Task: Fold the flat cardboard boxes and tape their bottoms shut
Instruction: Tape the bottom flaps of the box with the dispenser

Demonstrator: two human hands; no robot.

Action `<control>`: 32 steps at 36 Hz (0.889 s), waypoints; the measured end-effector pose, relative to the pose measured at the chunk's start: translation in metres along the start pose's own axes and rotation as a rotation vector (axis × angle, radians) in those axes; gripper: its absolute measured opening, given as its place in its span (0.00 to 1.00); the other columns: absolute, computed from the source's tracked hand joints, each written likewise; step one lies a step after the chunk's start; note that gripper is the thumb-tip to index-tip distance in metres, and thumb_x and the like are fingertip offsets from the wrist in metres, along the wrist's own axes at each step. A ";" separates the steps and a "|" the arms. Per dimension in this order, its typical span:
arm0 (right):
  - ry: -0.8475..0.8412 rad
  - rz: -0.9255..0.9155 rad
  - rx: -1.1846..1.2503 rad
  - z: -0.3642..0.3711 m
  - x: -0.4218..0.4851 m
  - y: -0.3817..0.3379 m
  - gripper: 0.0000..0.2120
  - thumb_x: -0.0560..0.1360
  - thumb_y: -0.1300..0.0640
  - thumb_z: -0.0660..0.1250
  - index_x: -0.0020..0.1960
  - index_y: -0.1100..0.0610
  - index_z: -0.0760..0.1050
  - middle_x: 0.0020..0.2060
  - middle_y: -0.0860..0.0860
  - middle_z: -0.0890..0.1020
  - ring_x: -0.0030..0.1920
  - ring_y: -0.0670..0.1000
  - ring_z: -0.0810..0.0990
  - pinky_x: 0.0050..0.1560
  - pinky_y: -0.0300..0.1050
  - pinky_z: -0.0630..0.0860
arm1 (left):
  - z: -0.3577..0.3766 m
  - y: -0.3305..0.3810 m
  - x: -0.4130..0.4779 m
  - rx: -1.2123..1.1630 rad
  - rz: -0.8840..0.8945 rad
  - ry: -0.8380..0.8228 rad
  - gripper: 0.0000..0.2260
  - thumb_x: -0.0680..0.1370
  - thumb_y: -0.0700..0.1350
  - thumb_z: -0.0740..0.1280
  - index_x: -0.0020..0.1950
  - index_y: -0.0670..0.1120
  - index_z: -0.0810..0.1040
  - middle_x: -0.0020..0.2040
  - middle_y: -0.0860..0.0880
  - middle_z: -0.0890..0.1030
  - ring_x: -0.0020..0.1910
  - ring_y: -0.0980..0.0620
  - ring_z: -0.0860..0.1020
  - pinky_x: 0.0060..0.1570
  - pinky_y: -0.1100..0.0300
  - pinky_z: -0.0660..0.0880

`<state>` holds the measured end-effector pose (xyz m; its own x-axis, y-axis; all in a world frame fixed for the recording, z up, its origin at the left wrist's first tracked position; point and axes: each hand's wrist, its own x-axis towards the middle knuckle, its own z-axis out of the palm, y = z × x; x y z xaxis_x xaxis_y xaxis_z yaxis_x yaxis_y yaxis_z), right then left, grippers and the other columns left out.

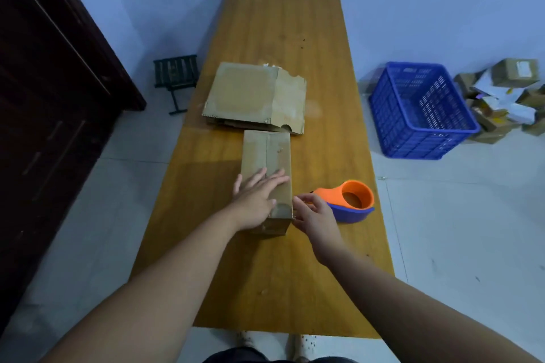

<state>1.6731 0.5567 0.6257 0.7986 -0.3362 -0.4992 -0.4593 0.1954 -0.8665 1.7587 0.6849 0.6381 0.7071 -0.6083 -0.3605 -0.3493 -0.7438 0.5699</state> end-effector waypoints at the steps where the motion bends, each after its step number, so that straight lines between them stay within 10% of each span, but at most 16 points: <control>1: -0.002 0.012 -0.006 0.001 -0.001 0.001 0.09 0.78 0.54 0.66 0.55 0.56 0.74 0.48 0.54 0.82 0.48 0.51 0.81 0.53 0.49 0.79 | -0.003 -0.001 0.000 -0.041 0.005 -0.009 0.24 0.81 0.41 0.58 0.74 0.62 0.58 0.76 0.63 0.51 0.76 0.58 0.43 0.71 0.47 0.32; 10: -0.037 0.057 -0.111 -0.001 -0.005 -0.001 0.15 0.76 0.55 0.68 0.62 0.52 0.71 0.48 0.52 0.80 0.50 0.50 0.80 0.52 0.46 0.80 | -0.003 -0.009 -0.015 -0.676 -0.122 0.454 0.12 0.78 0.42 0.65 0.56 0.58 0.75 0.75 0.53 0.59 0.73 0.52 0.58 0.69 0.52 0.61; 16: 0.030 -0.001 -0.227 0.005 -0.002 0.001 0.16 0.77 0.56 0.67 0.64 0.51 0.71 0.52 0.51 0.81 0.52 0.48 0.80 0.49 0.42 0.79 | 0.009 -0.024 -0.030 -0.661 -0.372 0.598 0.12 0.78 0.46 0.65 0.61 0.54 0.73 0.61 0.52 0.74 0.60 0.50 0.74 0.54 0.47 0.78; 23: 0.129 -0.087 -0.372 0.010 -0.002 -0.001 0.18 0.77 0.57 0.68 0.66 0.55 0.73 0.58 0.51 0.79 0.53 0.46 0.77 0.51 0.41 0.77 | 0.022 -0.022 -0.051 -0.609 -0.406 0.660 0.10 0.78 0.46 0.66 0.58 0.46 0.78 0.51 0.52 0.79 0.44 0.59 0.75 0.38 0.69 0.69; 32: 0.205 -0.238 -0.622 0.015 -0.007 0.004 0.18 0.77 0.56 0.67 0.65 0.57 0.75 0.55 0.52 0.79 0.54 0.48 0.77 0.58 0.44 0.76 | 0.018 -0.026 -0.057 -0.471 -0.410 0.613 0.12 0.77 0.45 0.68 0.58 0.43 0.79 0.52 0.48 0.81 0.45 0.56 0.75 0.37 0.72 0.68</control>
<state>1.6718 0.5739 0.6262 0.8438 -0.4833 -0.2332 -0.4675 -0.4487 -0.7616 1.7162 0.7337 0.6308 0.9746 0.0386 -0.2204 0.1993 -0.5973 0.7769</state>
